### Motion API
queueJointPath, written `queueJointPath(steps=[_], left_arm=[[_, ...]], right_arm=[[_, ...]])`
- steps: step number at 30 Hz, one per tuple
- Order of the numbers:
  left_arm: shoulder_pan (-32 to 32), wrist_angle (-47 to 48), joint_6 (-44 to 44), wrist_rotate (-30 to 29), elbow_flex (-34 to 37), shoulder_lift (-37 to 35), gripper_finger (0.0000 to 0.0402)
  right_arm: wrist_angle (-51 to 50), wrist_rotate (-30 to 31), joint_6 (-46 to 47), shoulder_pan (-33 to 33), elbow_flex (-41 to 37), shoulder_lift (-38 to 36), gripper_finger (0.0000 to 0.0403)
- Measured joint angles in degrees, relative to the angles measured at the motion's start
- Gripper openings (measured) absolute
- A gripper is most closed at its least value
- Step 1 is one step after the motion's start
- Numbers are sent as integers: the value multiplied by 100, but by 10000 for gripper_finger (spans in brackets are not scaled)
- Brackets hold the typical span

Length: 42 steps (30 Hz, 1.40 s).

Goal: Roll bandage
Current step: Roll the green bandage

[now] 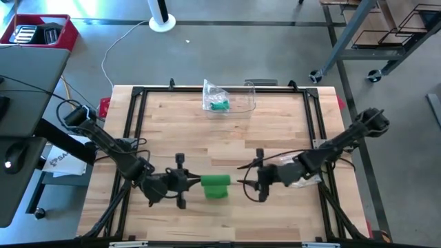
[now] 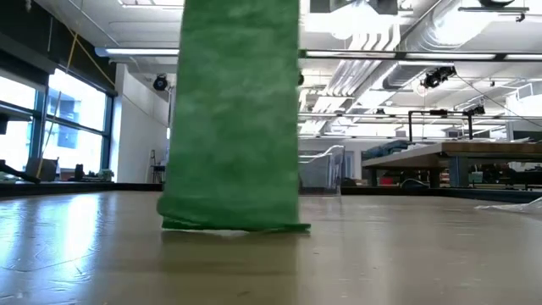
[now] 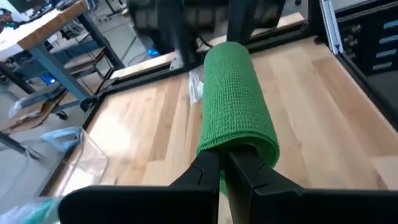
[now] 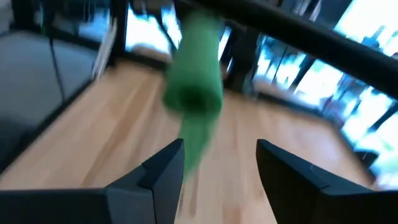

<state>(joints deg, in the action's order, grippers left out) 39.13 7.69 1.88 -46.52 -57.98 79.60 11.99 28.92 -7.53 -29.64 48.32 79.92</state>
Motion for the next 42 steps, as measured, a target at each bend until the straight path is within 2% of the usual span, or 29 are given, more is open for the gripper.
queueJointPath(steps=[4, 10, 14, 20, 28, 32, 37, 42], left_arm=[[34, -1089, -234, 348, 763, -460, 0], [-166, -3802, -797, 1671, 2160, -990, 0], [-254, -4664, -717, 1798, 2705, -1019, 0], [-327, -4753, -452, 1883, 2820, -1023, 0], [-336, -4753, -442, 1923, 2820, -1021, 0], [-336, -4700, -387, 1923, 2820, -1019, 0], [-336, -4638, -390, 1908, 2820, -1018, 0], [-340, -4668, -392, 1912, 2818, -1017, 0]], right_arm=[[925, 256, -701, -255, 82, 32, 192], [1869, 13, -1263, -298, 78, 214, 192], [2284, -289, -1377, -292, 78, 361, 192], [1963, -310, -1439, -256, 375, 378, 192], [210, -690, -1054, 117, 1490, 747, 192], [147, -590, -1267, 128, 1884, 1093, 192], [-390, -202, -1197, 189, 2177, 1252, 192], [-615, -529, -1182, 272, 2295, 1303, 192]])
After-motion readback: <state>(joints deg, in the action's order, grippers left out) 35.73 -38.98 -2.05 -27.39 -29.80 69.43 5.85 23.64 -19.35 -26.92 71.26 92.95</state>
